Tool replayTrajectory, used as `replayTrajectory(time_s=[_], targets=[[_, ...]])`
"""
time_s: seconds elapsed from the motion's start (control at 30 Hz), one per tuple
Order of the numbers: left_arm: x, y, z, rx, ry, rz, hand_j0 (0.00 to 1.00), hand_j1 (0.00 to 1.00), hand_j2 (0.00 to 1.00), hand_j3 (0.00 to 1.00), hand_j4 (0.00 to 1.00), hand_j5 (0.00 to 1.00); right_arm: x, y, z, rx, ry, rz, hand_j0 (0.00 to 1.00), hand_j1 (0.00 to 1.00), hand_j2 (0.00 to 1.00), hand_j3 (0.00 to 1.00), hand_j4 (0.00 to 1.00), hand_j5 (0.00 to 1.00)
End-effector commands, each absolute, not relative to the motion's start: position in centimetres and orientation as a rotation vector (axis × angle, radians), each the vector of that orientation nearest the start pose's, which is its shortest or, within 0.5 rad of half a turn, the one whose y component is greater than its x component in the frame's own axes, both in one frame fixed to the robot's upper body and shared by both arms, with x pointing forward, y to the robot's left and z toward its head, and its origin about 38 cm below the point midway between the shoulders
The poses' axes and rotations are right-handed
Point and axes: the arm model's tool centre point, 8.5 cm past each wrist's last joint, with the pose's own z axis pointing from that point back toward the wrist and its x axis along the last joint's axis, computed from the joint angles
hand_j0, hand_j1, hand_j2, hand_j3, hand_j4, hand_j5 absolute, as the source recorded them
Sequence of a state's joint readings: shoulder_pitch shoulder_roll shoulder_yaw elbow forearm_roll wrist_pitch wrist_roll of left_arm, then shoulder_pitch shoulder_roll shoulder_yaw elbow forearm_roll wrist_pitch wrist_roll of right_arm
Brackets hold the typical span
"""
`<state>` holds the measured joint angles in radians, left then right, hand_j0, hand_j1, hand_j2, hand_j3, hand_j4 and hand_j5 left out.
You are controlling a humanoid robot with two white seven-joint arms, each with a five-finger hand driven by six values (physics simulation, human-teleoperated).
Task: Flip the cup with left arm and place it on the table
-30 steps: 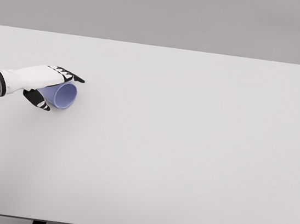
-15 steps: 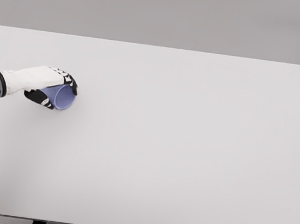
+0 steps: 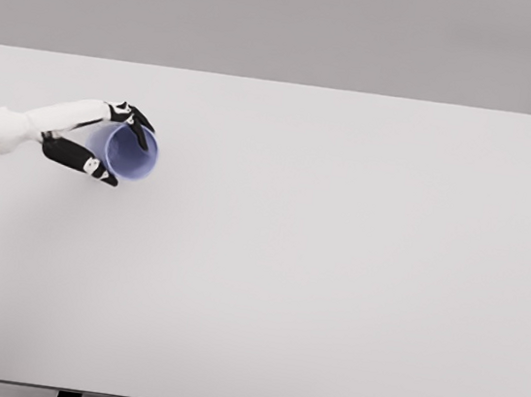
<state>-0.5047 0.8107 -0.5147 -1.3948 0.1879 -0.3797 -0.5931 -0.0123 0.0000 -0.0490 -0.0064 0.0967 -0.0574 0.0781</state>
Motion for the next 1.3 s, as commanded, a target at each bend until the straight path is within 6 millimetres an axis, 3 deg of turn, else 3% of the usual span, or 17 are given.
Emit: replayTrajectory(time_s=[0.0, 0.1, 0.47, 0.77, 1.2, 1.27], targets=[[43.0, 33.8, 20.4, -0.162, -1.588, -1.267, 0.5, 0.5, 0.5, 0.5, 0.5, 0.5, 1.6, -26.5, -26.2, -0.008, -0.071, 0.054, 1.0, 1.0, 1.0, 1.0, 1.0, 1.0], [43.5, 34.6, 20.5, -0.261, -1.637, -1.1, 0.5, 0.5, 0.5, 0.5, 0.5, 0.5, 1.6, -26.5, -26.2, -0.008, -0.071, 0.054, 1.0, 1.0, 1.0, 1.0, 1.0, 1.0], [45.5, 34.3, 13.8, -0.357, -1.51, -0.816, 0.52, 0.52, 0.52, 0.52, 0.52, 0.52, 1.6, -26.5, -26.2, -0.008, -0.071, 0.054, 1.0, 1.0, 1.0, 1.0, 1.0, 1.0], [45.9, 34.8, 13.5, -0.469, -1.429, -0.624, 0.53, 0.53, 0.53, 0.53, 0.53, 0.53, 1.6, -26.5, -26.2, -0.008, -0.071, 0.054, 1.0, 1.0, 1.0, 1.0, 1.0, 1.0], [45.5, 34.6, 12.8, -0.467, -1.416, -0.638, 0.7, 0.7, 0.7, 0.7, 0.7, 0.7, 1.7, -26.5, -26.2, -0.008, -0.074, 0.054, 1.0, 1.0, 1.0, 1.0, 1.0, 1.0], [45.5, 34.5, 12.9, -0.468, -1.417, -0.64, 0.79, 0.79, 0.79, 0.79, 0.79, 0.79, 1.6, -26.5, -26.2, -0.008, -0.072, 0.054, 1.0, 1.0, 1.0, 1.0, 1.0, 1.0]])
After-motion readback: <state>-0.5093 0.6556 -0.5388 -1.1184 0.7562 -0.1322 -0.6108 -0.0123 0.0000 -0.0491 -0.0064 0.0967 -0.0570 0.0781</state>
